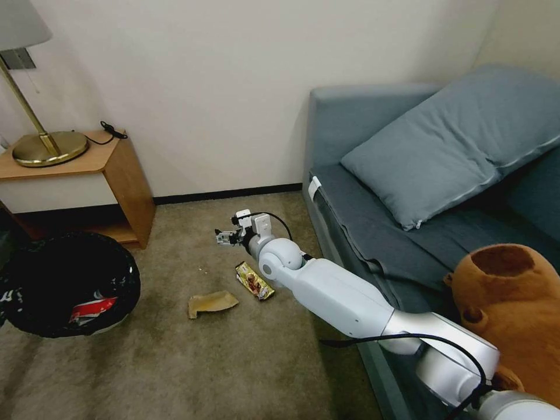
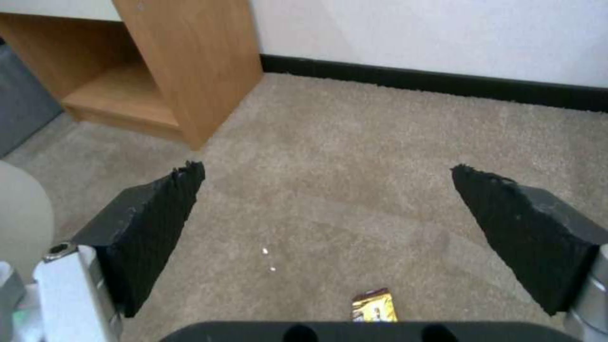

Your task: Pick up the trash bin, then pick up the garbage on the floor and place it into the trash bin.

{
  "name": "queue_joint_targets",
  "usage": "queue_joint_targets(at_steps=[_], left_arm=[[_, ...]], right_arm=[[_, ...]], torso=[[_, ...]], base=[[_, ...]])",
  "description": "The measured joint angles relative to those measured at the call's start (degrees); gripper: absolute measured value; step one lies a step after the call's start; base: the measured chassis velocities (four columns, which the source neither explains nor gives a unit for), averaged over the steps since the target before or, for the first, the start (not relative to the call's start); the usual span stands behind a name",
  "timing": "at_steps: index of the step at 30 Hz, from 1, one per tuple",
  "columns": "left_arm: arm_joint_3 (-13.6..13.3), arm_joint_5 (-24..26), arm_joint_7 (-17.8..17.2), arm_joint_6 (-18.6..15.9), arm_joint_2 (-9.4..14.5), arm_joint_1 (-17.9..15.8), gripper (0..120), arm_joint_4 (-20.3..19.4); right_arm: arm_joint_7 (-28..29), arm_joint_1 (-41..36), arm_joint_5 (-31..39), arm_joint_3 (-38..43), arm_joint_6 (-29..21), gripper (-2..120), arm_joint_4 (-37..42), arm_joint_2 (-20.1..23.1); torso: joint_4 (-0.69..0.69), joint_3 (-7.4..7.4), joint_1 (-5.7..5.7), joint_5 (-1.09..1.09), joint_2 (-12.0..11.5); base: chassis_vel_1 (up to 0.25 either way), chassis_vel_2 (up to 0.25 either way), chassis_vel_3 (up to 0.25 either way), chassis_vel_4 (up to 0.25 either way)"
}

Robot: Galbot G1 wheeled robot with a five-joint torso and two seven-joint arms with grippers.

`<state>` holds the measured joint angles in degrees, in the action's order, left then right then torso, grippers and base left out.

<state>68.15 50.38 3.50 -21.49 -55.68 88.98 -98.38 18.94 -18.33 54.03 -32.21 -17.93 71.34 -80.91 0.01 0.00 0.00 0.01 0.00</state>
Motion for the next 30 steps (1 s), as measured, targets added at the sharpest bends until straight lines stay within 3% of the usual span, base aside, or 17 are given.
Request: queue_joint_targets(at_steps=[18,25,30], left_arm=[[1.16,-0.82,0.09,0.65,-0.49,2.4,4,-0.08],[2.26,-0.59,-0.25,0.67,-0.48,3.58,4,-1.16],[2.08,-1.06,-0.57,0.67,-2.25,3.66,4,-3.25]], right_arm=[[-4.68,-4.82,-7.38,-3.38,0.55,100,0.34,0.32],[-10.17,-4.17,-12.18,-8.08,0.71,100,-0.74,-0.13],[-17.62,-1.83,-18.42,-14.76,2.99,100,-4.35,-0.07]], torso=[[-0.01,0.0,0.0,-0.02,-0.01],[0.02,0.0,-0.01,-0.01,0.0],[-0.01,0.0,0.0,-0.02,0.0]], base=[[-0.086,0.087,0.083,-0.087],[0.0,0.0,0.0,0.0],[0.0,0.0,0.0,0.0]])
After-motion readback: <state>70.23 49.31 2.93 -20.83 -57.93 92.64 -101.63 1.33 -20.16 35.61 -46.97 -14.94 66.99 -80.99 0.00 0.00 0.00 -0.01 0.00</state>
